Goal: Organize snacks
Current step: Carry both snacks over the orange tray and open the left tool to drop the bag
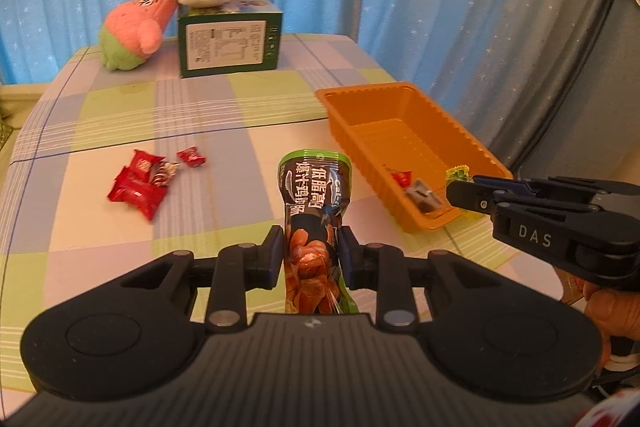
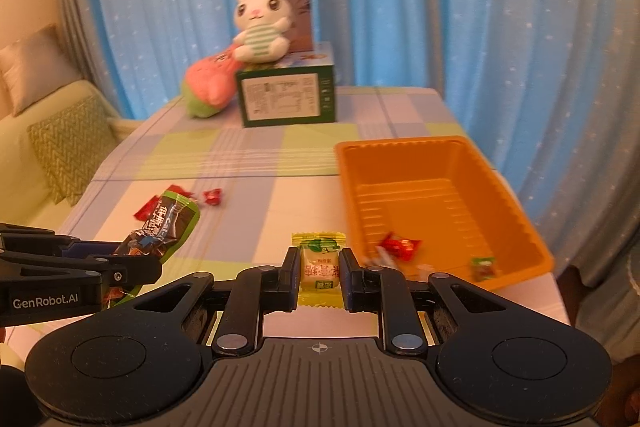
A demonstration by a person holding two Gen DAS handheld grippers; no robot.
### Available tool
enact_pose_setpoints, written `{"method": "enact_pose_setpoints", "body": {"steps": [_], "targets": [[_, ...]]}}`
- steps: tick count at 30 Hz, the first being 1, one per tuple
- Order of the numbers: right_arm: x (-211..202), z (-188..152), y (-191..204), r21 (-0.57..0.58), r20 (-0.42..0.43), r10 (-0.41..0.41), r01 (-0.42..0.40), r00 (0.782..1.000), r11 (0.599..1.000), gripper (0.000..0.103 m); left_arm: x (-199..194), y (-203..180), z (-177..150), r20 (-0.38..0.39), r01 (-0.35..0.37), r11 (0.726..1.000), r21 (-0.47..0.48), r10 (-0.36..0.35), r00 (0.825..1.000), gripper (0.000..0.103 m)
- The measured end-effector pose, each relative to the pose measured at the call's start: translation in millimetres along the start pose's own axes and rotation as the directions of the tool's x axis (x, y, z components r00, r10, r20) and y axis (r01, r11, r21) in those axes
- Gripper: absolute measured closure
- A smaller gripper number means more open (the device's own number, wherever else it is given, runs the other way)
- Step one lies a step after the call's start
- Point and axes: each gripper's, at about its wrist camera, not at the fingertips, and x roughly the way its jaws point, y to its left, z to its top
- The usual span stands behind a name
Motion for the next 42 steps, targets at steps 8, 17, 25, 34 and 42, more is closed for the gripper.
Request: {"method": "enact_pose_setpoints", "body": {"steps": [8,17,25,34,42], "targets": [[-17,2,-36,0.053,0.017,-0.053,0.052,0.998,0.997,0.082,8,-41,14,0.007,0.043,0.998,0.039,-0.043,0.999,0.077],[-27,2,-68,0.094,0.022,-0.095,0.093,0.995,0.991,0.082,24,-74,26,0.0,0.081,0.994,0.076,-0.081,0.997,0.077],[-21,2,-92,0.113,0.016,-0.121,0.119,0.992,0.986,0.082,44,-91,33,-0.018,0.103,0.99,0.091,-0.102,0.995,0.077],[-1,11,-118,0.115,0.0,-0.147,0.146,0.989,0.983,0.082,73,-104,46,-0.037,0.124,0.988,0.092,-0.121,0.992,0.077],[22,16,-138,0.122,-0.025,-0.155,0.157,0.988,0.98,0.082,107,-111,62,-0.051,0.138,0.987,0.078,-0.134,0.99,0.077]]}}
